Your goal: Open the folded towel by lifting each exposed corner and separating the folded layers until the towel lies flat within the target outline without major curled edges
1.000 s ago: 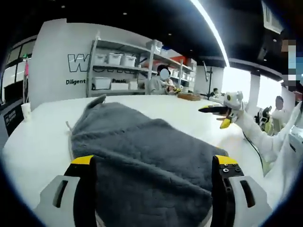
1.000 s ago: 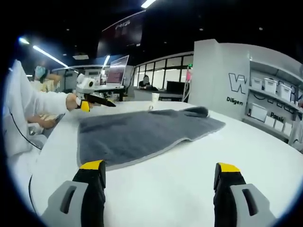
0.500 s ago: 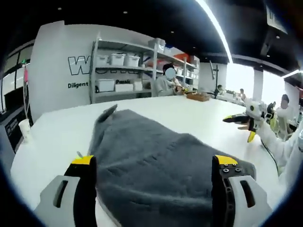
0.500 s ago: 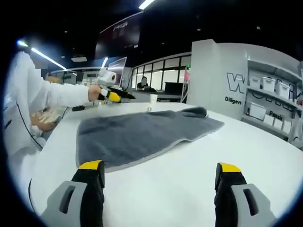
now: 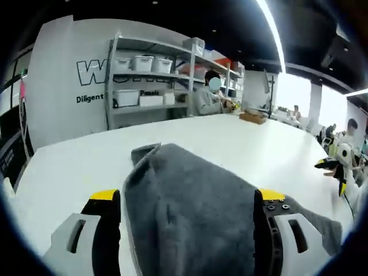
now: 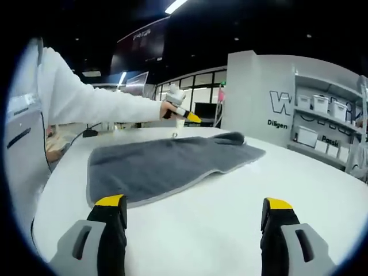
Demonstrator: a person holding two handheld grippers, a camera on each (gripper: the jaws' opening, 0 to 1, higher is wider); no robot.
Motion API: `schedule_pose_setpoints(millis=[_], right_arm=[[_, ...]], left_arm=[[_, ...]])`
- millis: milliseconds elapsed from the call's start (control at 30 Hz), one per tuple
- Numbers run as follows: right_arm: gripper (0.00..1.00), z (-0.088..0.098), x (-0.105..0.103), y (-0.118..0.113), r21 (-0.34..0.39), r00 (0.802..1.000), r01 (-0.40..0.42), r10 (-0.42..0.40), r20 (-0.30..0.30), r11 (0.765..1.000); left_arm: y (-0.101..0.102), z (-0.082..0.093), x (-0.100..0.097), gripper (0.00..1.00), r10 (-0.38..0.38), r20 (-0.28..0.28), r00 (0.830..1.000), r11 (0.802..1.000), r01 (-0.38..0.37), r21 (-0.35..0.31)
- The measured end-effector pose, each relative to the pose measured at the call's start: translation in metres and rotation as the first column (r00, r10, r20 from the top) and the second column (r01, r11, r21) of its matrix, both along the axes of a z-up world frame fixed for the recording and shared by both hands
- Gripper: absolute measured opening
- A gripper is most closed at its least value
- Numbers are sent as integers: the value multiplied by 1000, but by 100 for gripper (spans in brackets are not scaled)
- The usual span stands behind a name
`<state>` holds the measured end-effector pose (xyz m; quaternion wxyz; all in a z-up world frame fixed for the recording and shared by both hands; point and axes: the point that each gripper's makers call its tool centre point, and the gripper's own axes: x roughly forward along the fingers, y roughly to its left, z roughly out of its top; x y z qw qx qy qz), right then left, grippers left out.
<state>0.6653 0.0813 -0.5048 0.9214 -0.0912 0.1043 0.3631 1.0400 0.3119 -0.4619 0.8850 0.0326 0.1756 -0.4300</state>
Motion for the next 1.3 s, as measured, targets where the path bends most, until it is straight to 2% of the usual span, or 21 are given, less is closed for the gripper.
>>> schedule_pose_setpoints(millis=[133,267,467,600,700,800,833,900,967,1167,1300], right_arm=[[98,-2,4,-9,16,999,36,-36,-11,999],[98,-3,8,-19,30,997,69,-68,-18,997],[98,-7,10,-24,25,996,88,-87,-27,996],[97,-10,11,-23,27,996,82,-81,-35,996],[97,-13,11,-23,25,996,81,-80,-47,996],[97,-14,12,-24,23,995,83,-82,-52,996],[97,-14,12,-24,24,995,84,-83,-53,996],[97,-14,12,-26,30,995,88,-86,-55,996],[97,-14,12,-26,33,994,91,-89,-56,995],[96,-13,12,-28,34,994,95,-93,-56,995],[96,-13,13,-29,30,993,103,-101,-55,994]], left_arm=[[-10,-15,42,90,0,14,1000,998,-1,61],[-20,-28,80,88,14,17,1000,997,-15,71],[-33,-42,112,77,-3,32,999,995,0,95],[-42,-47,120,68,-14,32,999,996,11,89],[-49,-45,123,50,-55,58,997,994,50,93],[-53,-45,121,21,-110,63,992,990,104,98],[-53,-45,123,16,-112,62,992,990,106,97],[-51,-44,126,12,-104,66,992,991,98,93],[-47,-40,128,2,-97,73,993,992,91,84],[-23,-30,150,2,-3,105,994,992,-10,125],[0,-22,164,2,58,124,991,983,-78,164]])
